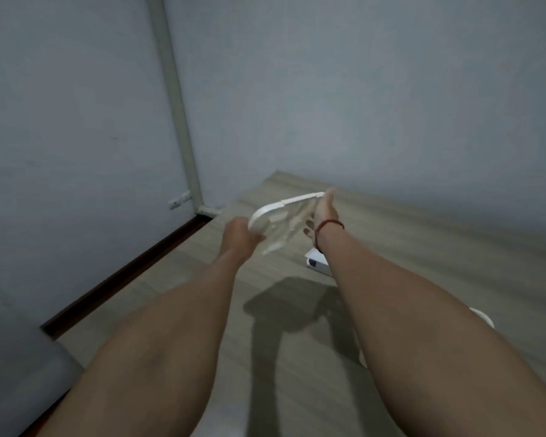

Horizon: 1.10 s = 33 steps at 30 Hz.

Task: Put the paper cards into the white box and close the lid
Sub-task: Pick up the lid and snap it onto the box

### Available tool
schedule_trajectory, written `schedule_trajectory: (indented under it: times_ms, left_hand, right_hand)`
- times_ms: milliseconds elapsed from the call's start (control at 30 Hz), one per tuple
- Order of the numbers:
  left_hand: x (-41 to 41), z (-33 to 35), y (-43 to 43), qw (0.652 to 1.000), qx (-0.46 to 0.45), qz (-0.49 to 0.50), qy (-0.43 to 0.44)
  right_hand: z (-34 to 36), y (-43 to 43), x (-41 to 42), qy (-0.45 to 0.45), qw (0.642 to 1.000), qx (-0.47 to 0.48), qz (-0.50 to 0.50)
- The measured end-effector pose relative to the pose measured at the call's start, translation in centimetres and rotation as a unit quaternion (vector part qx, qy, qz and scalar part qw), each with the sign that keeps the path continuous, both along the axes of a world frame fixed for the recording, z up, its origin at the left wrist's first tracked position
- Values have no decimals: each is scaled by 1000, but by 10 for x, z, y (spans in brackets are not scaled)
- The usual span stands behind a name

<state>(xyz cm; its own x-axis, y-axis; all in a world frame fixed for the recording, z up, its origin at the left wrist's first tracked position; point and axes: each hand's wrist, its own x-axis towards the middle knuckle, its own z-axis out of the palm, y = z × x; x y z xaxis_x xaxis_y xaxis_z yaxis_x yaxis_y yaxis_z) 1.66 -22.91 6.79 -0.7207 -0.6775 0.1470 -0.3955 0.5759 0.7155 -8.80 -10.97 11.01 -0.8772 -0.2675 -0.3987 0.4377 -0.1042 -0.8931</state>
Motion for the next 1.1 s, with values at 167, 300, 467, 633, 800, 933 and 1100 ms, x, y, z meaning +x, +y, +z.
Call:
schedule_trajectory:
  times_ms: [167, 300, 467, 633, 800, 933, 1100]
  left_hand:
    - [-10, -1, 21, 981, -187, -21, -51]
    - [-10, -14, 23, 978, -147, -107, -101]
    - [3, -16, 18, 977, -31, -168, -126]
    - [-3, -6, 17, 990, -25, -93, -103]
    - [-29, -5, 23, 991, -56, 49, -110]
    - [-57, -17, 54, 984, 70, 66, -150]
    - [-96, -28, 122, 984, 143, 37, -98]
  right_hand:
    - [16, 5, 12, -3, 999, -34, 41]
    - [1, 7, 13, -16, 999, 28, -11]
    - [-24, 23, 11, -12, 992, 119, -46]
    - [-16, 52, 1, -13, 990, 117, -78]
    - [-19, 88, -14, -9, 987, 121, -107]
    - [-30, 130, -28, -4, 985, 113, -130]
    - [-48, 200, -49, -8, 967, 125, -223]
